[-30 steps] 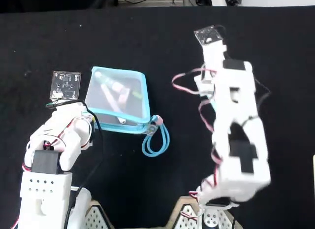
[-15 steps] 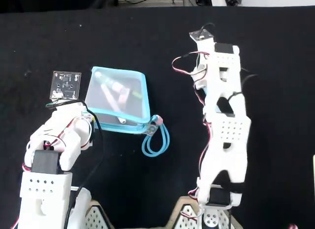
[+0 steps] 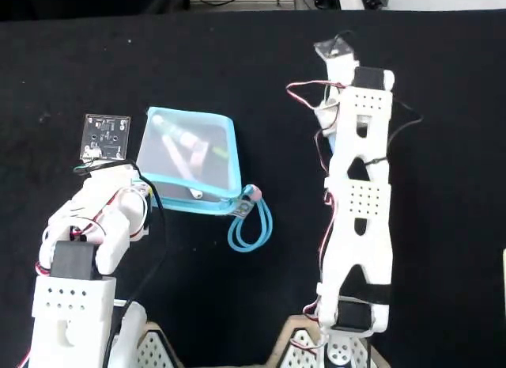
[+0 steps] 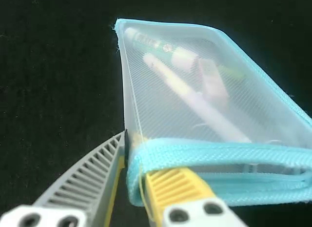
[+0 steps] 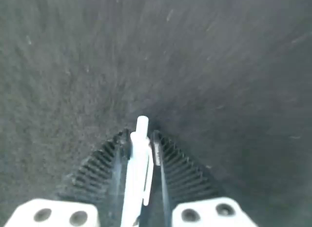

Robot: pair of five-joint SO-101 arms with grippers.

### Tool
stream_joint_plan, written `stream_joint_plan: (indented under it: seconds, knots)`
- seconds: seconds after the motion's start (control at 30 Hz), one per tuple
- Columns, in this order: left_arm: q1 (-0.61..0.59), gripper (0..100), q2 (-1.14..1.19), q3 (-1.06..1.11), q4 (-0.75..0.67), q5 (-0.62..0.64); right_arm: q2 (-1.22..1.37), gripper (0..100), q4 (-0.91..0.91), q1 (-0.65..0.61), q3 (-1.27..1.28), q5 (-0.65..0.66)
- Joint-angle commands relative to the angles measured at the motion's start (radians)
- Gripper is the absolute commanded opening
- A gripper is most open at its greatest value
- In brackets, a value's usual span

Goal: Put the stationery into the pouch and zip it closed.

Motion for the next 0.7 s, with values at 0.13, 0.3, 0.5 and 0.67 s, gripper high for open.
stream_joint_plan:
  seconds: [0.13,0.3,0.5,0.67]
  knots:
    - [-0.015,3,-0.009,-0.01,-0.025,0.002,-0.11,1.0,0.037,0.075,-0.091,-0.098]
    - [-0.015,3,-0.009,-0.01,-0.025,0.002,-0.228,1.0,0.04,0.101,-0.03,-0.207]
    - [-0.015,3,-0.009,-0.012,-0.025,0.002,-0.49,1.0,0.037,0.094,0.341,-0.288]
    - [-0.015,3,-0.009,-0.012,-0.025,0.002,-0.754,1.1,0.034,0.055,0.61,-0.281]
